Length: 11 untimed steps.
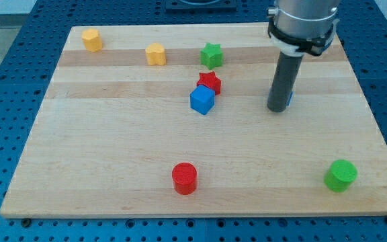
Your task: Drag the triangle to the top right side of the board
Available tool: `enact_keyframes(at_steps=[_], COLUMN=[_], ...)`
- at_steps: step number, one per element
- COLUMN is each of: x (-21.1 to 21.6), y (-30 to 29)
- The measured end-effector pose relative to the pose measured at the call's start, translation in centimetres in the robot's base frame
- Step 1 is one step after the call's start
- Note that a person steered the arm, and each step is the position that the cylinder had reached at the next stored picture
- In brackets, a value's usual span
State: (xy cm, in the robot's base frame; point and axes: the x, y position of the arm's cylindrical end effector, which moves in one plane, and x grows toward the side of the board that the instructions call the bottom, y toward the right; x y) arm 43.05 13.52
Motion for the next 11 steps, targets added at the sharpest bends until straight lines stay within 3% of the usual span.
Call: enact_keyframes(at_steps=[2, 7, 11], x=[-5.1, -5.3, -11.9], y=[0.3, 4.4, 4.0])
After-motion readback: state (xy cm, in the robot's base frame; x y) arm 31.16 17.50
